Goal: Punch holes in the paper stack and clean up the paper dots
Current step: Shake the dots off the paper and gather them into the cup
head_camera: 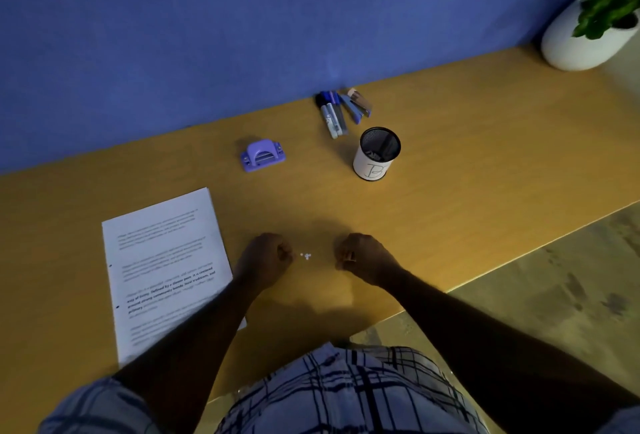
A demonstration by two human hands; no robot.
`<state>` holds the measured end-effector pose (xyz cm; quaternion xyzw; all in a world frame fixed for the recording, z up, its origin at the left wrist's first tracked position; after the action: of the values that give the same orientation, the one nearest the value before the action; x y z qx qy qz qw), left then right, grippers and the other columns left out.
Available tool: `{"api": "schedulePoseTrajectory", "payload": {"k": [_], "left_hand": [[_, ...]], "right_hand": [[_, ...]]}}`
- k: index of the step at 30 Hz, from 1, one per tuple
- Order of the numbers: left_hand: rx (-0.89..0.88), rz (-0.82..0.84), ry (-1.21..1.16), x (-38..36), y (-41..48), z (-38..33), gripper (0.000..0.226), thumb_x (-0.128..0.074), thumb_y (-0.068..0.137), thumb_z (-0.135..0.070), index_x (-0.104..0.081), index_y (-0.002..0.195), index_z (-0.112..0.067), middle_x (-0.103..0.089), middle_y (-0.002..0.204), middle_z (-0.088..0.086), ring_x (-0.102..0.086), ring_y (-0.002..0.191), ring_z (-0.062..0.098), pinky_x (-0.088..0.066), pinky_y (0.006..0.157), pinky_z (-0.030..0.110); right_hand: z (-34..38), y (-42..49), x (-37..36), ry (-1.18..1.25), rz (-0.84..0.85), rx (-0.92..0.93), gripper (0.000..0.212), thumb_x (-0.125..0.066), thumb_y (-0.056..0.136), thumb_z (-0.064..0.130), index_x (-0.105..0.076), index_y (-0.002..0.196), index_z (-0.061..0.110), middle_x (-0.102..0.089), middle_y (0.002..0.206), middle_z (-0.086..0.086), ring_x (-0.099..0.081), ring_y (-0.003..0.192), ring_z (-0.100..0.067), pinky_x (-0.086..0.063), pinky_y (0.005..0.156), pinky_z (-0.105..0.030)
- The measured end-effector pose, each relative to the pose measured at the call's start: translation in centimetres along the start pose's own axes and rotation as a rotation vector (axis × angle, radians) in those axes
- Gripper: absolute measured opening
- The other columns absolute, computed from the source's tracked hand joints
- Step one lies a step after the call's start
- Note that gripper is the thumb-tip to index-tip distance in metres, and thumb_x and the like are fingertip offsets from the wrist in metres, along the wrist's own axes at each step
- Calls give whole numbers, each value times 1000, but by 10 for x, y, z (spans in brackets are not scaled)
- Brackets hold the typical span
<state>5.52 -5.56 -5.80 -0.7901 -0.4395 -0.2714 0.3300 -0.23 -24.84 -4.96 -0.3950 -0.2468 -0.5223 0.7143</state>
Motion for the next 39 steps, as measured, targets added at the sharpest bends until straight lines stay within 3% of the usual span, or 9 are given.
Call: {"api": "schedulePoseTrajectory", "payload": {"k": [3, 7, 14, 16, 19, 22, 29, 32, 39], "left_hand": [[-1, -39, 36, -1, -1, -1, 7, -73, 80, -24, -71, 84, -19, -69, 88, -1, -59, 78, 10, -44, 68, 24], [-26, -55, 78, -3, -3, -3, 12, -73, 81, -28, -71, 87, -19, -68, 90, -2, -62, 84, 14, -53, 71, 31], [-86, -60, 143, -20, -8, -15, 30, -67, 83, -43, -68, 102, -20, -62, 102, -3, -55, 96, 15, -49, 77, 32], [-66, -99, 128, -20, -7, -15, 28, -67, 84, -44, -68, 101, -21, -61, 101, -4, -55, 94, 13, -47, 74, 30], [-47, -131, 125, -20, -6, -16, 22, -68, 84, -41, -70, 94, -21, -63, 95, -4, -57, 89, 14, -51, 73, 32], [-28, -150, 126, -20, -5, -18, 16, -68, 84, -39, -72, 87, -24, -64, 90, -6, -58, 84, 13, -49, 69, 30], [-51, -51, 227, -26, 7, -24, 17, -59, 90, -35, -70, 90, -21, -62, 100, 0, -56, 99, 21, -48, 77, 35], [-94, 22, 238, -27, 9, -24, 19, -57, 92, -33, -68, 92, -17, -61, 101, 2, -56, 97, 21, -48, 78, 36], [67, 58, -203, -1, 7, 0, 8, -59, 94, -20, -61, 91, -13, -55, 80, -4, -54, 79, 14, -41, 67, 22]], "right_hand": [[-1, -1, -3, -37, -10, -13, 10, -79, 76, 15, -72, 84, 13, -67, 97, -2, -61, 86, -14, -42, 73, -21], [-3, -8, -10, -175, -63, -14, 3, -66, 87, 21, -66, 90, 21, -64, 104, 2, -59, 98, -18, -44, 88, -38], [-14, -9, -25, -286, -31, -90, 19, -48, 96, 27, -60, 109, 19, -59, 120, -5, -52, 115, -24, -35, 97, -42], [-18, -9, -20, -114, -66, -129, 16, -49, 97, 24, -62, 105, 18, -62, 114, -3, -55, 107, -19, -39, 92, -37], [-31, -10, -3, 390, -167, -259, 16, -59, 95, 23, -66, 81, 28, -65, 82, 13, -58, 76, 8, -42, 68, -11], [-47, -13, 7, 722, -247, -388, 24, -69, 88, 13, -67, 67, 24, -63, 64, 13, -56, 59, 2, -45, 61, -19], [-42, -5, 8, 701, -224, -358, 11, -79, 76, 10, -71, 70, 14, -67, 66, 1, -57, 59, -10, -47, 58, -29], [-34, 1, 6, 682, -220, -302, 15, -80, 74, 8, -69, 71, 18, -68, 64, 11, -59, 58, -2, -48, 56, -21], [-11, 19, -1, 408, -126, -142, 16, -72, 82, 11, -76, 97, 11, -73, 93, 11, -61, 77, 10, -43, 67, -1]]}}
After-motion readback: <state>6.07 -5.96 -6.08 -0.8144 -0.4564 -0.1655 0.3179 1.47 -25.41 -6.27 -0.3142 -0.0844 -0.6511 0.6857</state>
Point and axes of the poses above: each hand's wrist, its own y-axis towards the middle knuckle, its own x-axis out of the back of the hand, z = x × y, the point moved 8 cm from there along y, towards the middle knuckle
